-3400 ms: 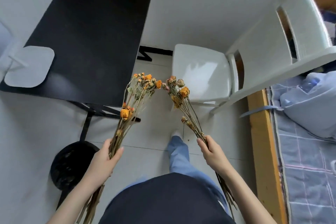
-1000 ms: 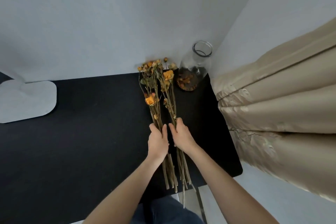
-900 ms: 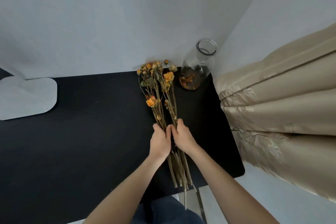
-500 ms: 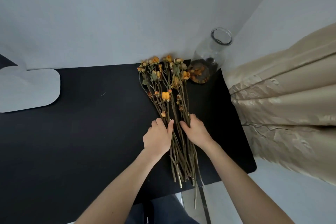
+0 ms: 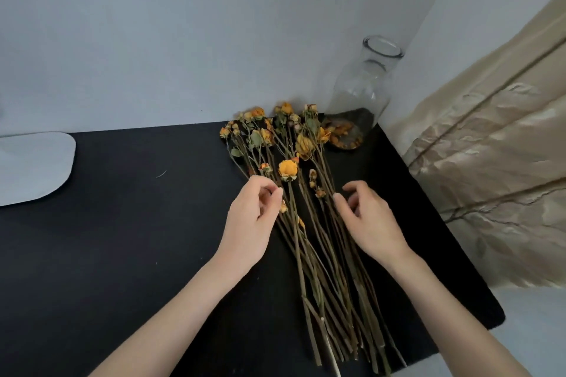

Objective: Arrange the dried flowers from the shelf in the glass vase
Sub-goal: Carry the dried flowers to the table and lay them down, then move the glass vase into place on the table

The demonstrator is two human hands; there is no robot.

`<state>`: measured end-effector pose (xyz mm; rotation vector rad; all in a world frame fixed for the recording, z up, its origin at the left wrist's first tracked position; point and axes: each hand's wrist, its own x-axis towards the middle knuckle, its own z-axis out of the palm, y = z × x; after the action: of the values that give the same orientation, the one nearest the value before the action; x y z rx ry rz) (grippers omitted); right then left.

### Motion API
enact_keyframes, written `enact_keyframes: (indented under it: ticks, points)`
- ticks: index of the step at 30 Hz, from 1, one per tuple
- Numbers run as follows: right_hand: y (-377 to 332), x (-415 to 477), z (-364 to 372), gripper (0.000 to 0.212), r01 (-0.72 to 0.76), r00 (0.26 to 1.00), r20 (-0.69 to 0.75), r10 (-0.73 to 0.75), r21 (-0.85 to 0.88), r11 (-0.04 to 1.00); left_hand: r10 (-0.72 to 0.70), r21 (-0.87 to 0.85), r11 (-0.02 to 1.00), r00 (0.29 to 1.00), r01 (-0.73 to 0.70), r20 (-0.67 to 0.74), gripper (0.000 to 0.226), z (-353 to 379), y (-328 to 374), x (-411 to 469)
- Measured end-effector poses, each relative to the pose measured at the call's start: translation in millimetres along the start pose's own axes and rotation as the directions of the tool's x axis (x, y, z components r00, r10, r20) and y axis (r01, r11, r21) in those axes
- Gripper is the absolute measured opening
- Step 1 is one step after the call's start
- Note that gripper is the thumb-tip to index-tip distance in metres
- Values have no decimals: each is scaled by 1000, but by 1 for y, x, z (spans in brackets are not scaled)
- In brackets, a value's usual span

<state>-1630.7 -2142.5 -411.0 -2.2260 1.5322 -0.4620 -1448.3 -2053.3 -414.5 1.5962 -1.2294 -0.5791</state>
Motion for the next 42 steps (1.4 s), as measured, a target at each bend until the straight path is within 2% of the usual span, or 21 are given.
enact_keyframes:
  ticks: [3, 6, 10, 13, 16, 19, 22, 25, 31, 36, 42]
  points:
    - [6, 14, -5, 30, 81, 993, -97, -74, 67, 994, 55, -150, 988, 998, -49, 35, 3, 5, 6, 24]
    - [11, 31, -15, 20, 136, 975, -198, -104, 157, 978, 117, -269, 957, 993, -105, 29, 13, 15, 17, 46]
    - [5, 57, -37, 16, 177, 935, -348, -64, 304, 936, 75, -331, 941, 997, -65, 19, 45, 31, 39, 79]
    - [-5, 80, -55, 31, 175, 906, -424, -20, 330, 928, 15, -311, 950, 998, 7, 69, 78, 48, 52, 109]
    - [-15, 107, -69, 60, 131, 895, -446, 3, 270, 954, -15, -270, 962, 996, 39, 92, 97, 63, 56, 142]
    - [-23, 130, -78, 81, 64, 913, -406, 45, 251, 966, -12, -204, 978, 992, 38, 123, 111, 74, 52, 171]
    - [-24, 150, -79, 83, 28, 941, -329, 80, 310, 950, -15, -195, 979, 976, 58, 217, 123, 86, 47, 192]
    - [-21, 165, -79, 78, 64, 943, -323, 74, 395, 916, -12, -199, 977, 957, 73, 289, 126, 96, 41, 205]
    - [-15, 188, -68, 69, 97, 942, -324, 94, 527, 845, -28, -154, 984, 941, 85, 338, 125, 108, 33, 218]
    - [-16, 194, -63, 57, 129, 922, -365, 132, 609, 782, -2, -157, 987, 965, 45, 263, 117, 112, 32, 218]
    - [-38, 179, -87, 55, 260, 892, -452, 20, 549, 795, 60, -186, 982, 987, -31, 151, 111, 100, 55, 211]
